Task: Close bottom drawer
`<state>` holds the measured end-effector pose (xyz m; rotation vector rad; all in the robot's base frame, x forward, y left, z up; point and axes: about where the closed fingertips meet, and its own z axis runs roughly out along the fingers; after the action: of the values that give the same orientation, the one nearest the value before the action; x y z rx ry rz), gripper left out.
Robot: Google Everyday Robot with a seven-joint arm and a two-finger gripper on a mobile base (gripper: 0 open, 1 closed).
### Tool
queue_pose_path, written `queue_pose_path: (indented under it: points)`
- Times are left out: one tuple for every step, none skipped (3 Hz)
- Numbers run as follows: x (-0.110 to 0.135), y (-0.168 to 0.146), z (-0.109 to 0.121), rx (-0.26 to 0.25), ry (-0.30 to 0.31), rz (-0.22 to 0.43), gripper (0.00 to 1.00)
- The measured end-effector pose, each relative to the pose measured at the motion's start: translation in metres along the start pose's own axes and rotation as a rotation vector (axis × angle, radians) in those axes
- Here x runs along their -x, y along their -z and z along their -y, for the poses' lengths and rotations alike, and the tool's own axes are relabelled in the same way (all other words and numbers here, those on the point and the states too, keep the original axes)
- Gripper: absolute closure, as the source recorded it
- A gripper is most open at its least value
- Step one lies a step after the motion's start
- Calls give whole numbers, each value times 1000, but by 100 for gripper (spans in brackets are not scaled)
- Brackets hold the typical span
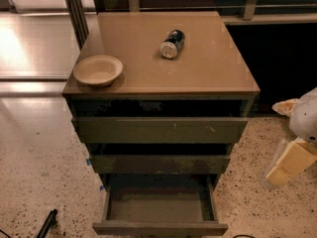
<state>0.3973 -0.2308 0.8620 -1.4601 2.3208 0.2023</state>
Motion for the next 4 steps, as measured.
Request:
queue_pose_path:
  points:
    - [-36, -51, -20, 83, -109, 9, 0]
    - [-40, -56, -23, 93, -114, 4, 19]
    - [-40, -56, -24, 93, -114, 4, 42]
    - [-40, -56, -24, 93, -114, 4, 65]
